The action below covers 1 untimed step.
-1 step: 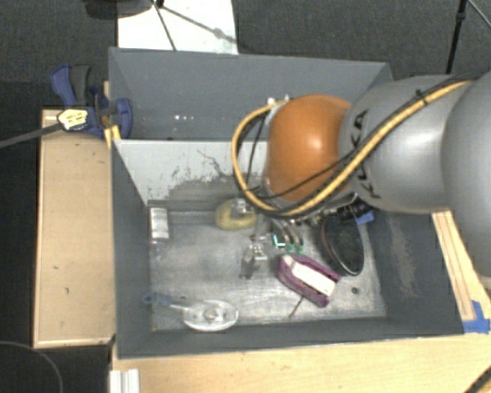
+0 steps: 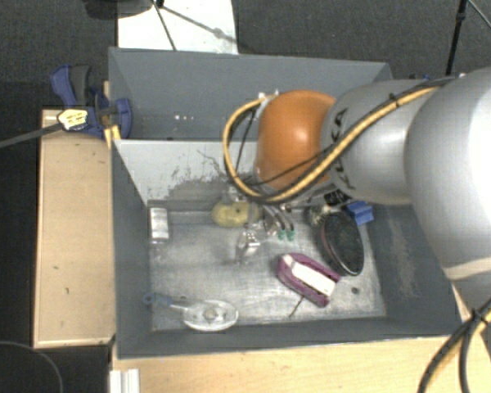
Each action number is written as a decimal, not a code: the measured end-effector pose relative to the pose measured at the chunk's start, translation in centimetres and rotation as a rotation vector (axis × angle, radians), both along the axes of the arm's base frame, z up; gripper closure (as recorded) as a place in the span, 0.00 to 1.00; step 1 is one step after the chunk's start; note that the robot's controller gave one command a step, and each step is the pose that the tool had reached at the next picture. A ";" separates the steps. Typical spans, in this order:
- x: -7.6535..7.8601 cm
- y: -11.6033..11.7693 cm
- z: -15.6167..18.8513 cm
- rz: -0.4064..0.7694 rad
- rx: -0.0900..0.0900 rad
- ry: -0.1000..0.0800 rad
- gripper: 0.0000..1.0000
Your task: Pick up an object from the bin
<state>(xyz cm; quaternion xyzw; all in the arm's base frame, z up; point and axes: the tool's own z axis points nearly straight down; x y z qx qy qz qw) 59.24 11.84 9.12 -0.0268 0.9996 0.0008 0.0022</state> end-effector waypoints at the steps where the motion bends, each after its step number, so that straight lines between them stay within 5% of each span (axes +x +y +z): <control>1: -0.1 -1.0 -1.6 -0.017 0.003 0.012 0.00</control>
Offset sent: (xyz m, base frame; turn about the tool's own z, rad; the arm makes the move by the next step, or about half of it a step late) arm -0.0003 -0.0134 -0.0180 0.0178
